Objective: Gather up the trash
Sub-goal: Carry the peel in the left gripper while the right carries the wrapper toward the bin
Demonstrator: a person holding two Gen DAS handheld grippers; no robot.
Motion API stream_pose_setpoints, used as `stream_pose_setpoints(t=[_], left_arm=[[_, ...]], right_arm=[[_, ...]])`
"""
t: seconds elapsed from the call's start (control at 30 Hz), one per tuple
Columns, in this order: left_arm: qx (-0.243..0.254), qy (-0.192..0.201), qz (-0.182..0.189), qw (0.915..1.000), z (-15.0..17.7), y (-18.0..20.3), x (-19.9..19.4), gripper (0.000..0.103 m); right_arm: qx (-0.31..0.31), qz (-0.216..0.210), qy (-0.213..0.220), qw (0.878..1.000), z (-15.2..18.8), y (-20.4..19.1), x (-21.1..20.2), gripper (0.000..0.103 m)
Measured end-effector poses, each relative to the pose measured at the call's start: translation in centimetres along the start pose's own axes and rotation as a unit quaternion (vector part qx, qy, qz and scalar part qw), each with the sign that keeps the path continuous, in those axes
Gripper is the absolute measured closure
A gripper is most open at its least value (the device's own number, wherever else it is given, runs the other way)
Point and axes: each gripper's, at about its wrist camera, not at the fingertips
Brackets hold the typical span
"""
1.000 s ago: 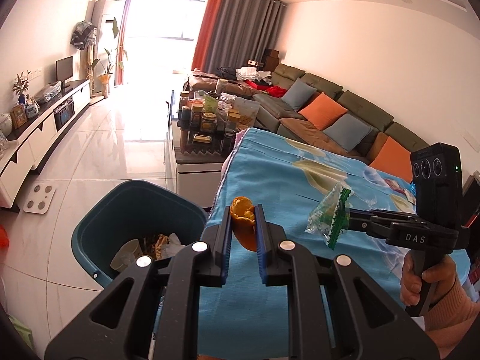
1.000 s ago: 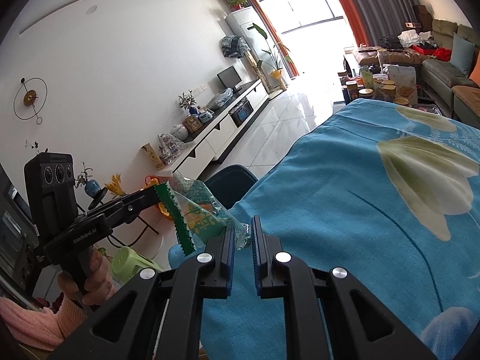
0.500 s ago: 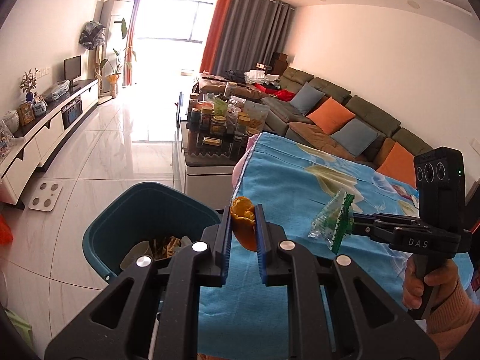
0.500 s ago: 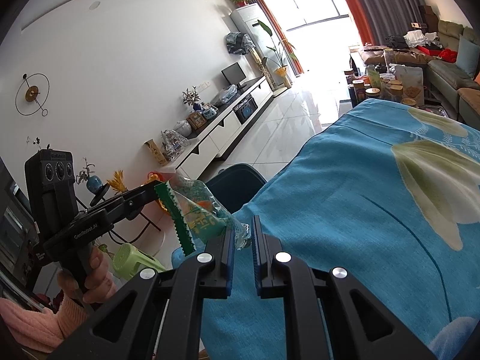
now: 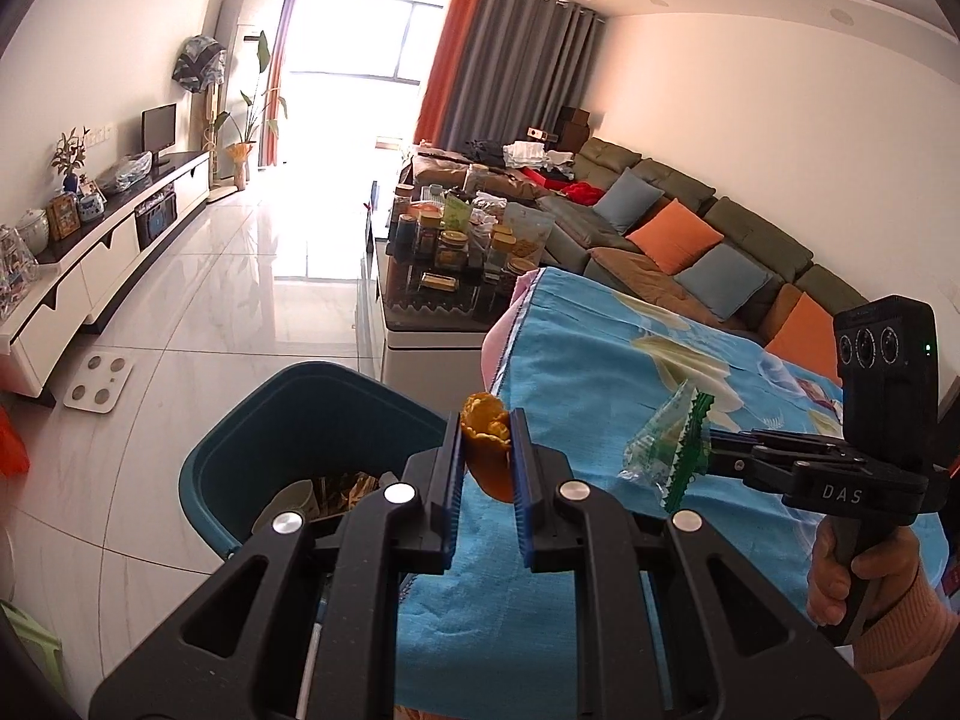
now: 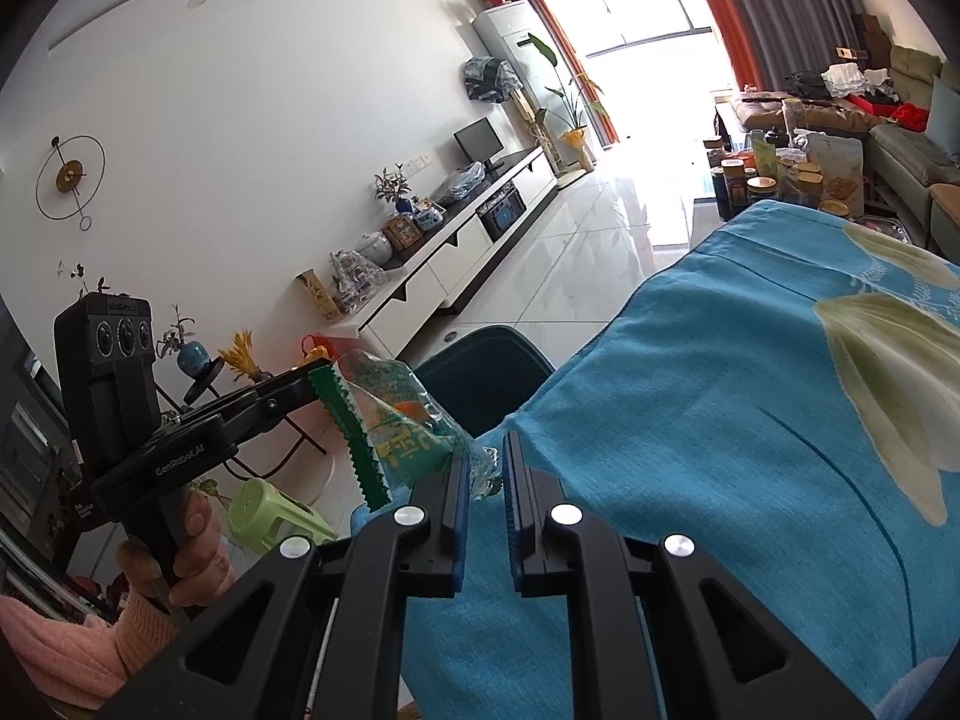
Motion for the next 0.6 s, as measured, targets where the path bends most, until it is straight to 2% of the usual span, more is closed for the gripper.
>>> stream_pose_setpoints(t=[0.6], left_arm=[[-0.012,-0.003,-0.013,0.9998,-0.2,-1.0,0.6,0.088]], right_arm=[[-0.008,-0.011,-0.012,1.000,-1.1,-0.6,1.8,0.093]])
Point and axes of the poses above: each gripper's, at about its wrist camera, not at the fingertips, and x roughly the way its jaws point, y to its right, z to its underside, and after that the axes turned 4 degrees about -x, right-handed
